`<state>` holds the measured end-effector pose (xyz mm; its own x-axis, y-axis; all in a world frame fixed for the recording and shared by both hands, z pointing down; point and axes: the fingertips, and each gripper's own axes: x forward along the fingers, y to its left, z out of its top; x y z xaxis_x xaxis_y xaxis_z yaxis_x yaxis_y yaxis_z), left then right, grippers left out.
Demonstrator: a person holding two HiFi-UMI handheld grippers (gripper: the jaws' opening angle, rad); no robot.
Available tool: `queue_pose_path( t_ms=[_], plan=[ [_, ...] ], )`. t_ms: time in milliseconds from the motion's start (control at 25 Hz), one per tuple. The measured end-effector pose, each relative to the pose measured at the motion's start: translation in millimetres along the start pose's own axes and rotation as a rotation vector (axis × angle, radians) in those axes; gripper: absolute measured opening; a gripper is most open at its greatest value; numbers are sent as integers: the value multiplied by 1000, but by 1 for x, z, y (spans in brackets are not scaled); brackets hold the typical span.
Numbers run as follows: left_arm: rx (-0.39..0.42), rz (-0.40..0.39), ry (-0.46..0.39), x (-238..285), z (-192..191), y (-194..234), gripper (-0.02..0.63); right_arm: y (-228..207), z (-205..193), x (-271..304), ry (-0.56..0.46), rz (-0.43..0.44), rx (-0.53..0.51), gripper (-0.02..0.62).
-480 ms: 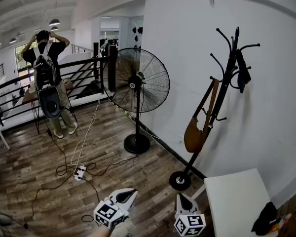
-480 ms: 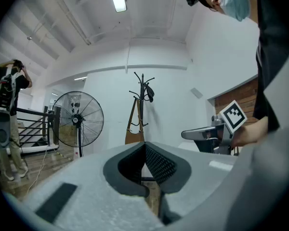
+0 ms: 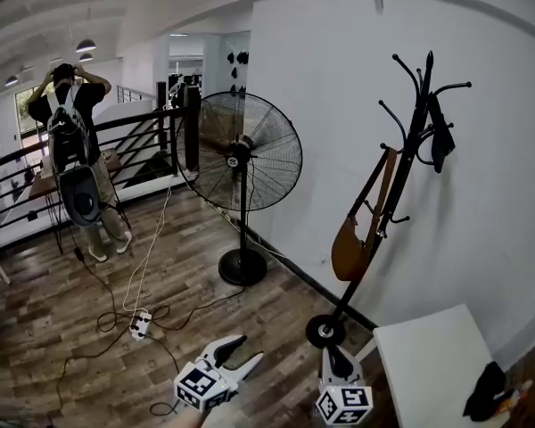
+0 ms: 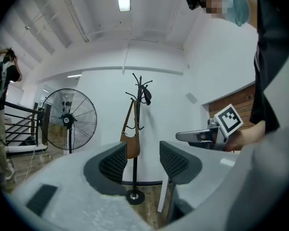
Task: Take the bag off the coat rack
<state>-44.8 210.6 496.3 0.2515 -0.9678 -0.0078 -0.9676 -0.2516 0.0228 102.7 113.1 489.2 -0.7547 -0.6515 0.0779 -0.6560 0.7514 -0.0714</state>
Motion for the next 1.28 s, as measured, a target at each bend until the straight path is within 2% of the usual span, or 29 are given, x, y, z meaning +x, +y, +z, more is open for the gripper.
queue_pose_path(
  t_ms=[40,160,520,840,1000,1160,1280],
  plan=[
    [-1,-11,1,2,-1,5,201,1,-1,5,-1,-10,2,57],
    [-3,-44,4,8,-2,17,271,3,0,16,-7,-40,11,118],
    [-24,-110,5,27,-13,42,291,-2,-10,41,10,-98,36,200],
    [-35,-110,23,66,-24,68,293,-29,-14,81,25,-111,47,221],
    [-61,-94,53,97,-29,83,293,-52,-11,109,26,-108,46,221],
    [-35,-81,38,140,-29,104,293,-81,-7,142,36,-93,39,222],
    [-47,-67,54,170,-29,116,293,-104,0,165,35,-91,32,222]
  ],
)
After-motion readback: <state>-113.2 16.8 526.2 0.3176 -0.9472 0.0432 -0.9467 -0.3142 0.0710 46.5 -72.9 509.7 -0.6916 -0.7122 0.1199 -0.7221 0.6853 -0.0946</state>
